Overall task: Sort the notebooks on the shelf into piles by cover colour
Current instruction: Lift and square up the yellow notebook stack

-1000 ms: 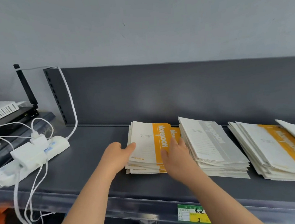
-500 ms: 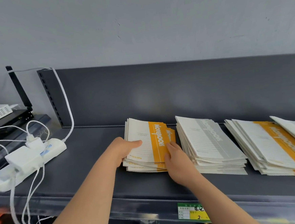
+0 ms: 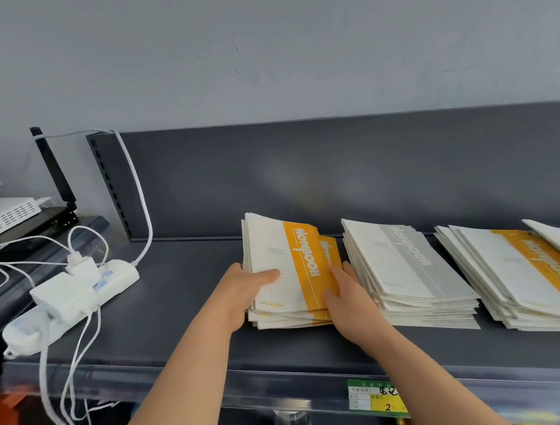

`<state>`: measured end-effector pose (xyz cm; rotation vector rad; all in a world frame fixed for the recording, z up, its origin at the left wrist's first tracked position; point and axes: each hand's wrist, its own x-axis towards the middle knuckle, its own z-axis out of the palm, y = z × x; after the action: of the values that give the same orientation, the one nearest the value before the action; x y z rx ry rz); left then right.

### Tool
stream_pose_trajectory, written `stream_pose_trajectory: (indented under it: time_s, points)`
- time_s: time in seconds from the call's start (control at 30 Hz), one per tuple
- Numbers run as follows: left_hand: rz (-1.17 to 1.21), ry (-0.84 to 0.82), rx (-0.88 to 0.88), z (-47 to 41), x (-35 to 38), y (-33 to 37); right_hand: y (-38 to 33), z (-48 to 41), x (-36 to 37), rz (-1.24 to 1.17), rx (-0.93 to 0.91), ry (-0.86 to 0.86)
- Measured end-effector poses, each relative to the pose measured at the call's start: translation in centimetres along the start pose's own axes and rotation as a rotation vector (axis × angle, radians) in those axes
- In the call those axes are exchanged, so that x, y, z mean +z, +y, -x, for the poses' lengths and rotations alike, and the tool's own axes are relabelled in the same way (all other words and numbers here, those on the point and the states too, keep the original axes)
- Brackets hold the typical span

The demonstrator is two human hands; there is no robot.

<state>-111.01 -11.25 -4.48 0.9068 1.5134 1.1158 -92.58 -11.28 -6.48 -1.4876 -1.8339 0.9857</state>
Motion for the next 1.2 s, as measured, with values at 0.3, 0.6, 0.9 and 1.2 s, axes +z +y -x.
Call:
stream_pose_trajectory:
  time_s: [0.3, 0.6, 0.9, 1.2]
  points:
    - [-0.055, -0.130, 0.362, 3.3, -2.0, 0.7, -3.2, -1.1, -2.6, -0.357, -0.075, 0.164]
    - [-0.081, -0.086, 0.526, 3.6, -0.9, 2.3, -3.2, 0.0, -3.3, -0.527, -0.268, 0.109]
    - [0.202, 0.087, 0.451, 4.2, 2.1, 7.4, -7.2, -1.9, -5.9, -0.815, -0.077, 0.142]
    - [0.148, 0.245, 0.504, 4.0, 2.9, 7.9, -8.1, -2.3, -5.1, -0.819, -0.060, 0.242]
